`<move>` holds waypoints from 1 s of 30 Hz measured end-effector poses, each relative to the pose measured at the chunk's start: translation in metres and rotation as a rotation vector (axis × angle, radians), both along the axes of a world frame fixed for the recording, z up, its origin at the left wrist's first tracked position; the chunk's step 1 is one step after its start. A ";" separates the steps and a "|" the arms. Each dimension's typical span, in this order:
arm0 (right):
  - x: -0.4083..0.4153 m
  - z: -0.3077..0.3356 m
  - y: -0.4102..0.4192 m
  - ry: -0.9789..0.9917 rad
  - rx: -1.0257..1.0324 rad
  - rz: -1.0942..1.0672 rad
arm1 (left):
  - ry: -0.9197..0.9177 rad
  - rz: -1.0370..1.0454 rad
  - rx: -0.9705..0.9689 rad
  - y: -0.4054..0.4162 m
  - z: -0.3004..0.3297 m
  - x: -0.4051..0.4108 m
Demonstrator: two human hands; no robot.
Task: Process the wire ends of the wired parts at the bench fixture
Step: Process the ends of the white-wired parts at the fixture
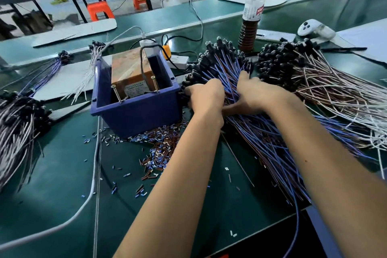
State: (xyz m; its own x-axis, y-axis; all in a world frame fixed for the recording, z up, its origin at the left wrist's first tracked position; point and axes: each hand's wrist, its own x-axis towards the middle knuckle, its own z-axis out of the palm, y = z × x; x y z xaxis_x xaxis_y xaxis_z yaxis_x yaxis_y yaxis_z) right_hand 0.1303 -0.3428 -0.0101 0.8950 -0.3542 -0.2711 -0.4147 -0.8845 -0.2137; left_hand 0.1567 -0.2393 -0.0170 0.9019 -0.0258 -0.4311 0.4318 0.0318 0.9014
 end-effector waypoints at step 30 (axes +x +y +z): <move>0.020 -0.007 0.033 -0.090 -0.040 -0.129 | -0.084 -0.263 0.159 0.026 -0.013 0.005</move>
